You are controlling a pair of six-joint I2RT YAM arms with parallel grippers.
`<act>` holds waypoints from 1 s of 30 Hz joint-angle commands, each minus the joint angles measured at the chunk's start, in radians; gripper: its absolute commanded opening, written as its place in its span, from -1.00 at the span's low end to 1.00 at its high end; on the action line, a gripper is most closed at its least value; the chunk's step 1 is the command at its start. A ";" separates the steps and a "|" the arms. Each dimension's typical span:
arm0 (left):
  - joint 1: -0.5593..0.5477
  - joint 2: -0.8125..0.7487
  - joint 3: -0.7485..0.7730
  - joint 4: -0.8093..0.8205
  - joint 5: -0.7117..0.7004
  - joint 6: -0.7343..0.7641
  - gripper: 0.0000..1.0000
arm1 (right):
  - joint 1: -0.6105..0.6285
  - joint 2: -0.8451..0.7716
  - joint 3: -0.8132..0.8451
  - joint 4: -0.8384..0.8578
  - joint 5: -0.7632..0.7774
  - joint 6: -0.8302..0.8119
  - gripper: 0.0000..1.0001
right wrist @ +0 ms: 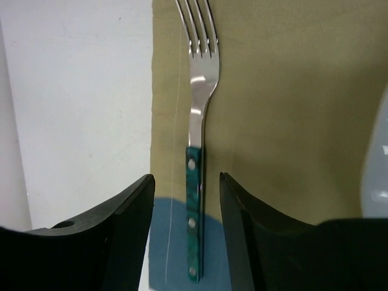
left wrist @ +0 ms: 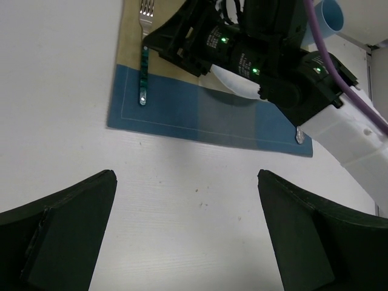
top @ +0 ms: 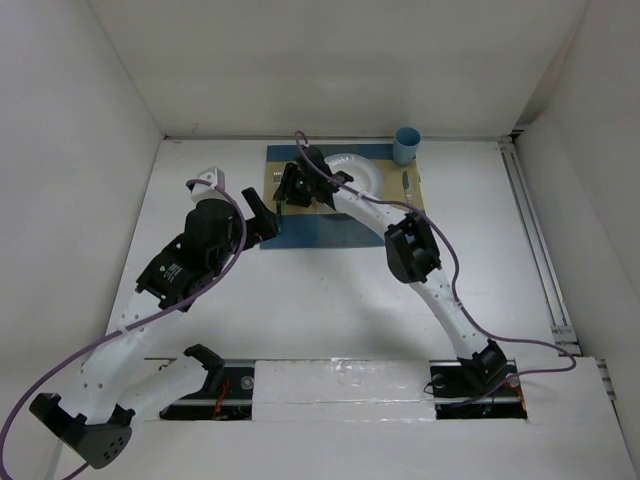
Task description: Set the dinner table for one person
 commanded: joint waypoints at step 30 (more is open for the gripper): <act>-0.002 -0.173 0.111 -0.263 -0.588 -0.127 1.00 | 0.004 -1.985 -1.132 -0.566 0.838 -0.340 1.00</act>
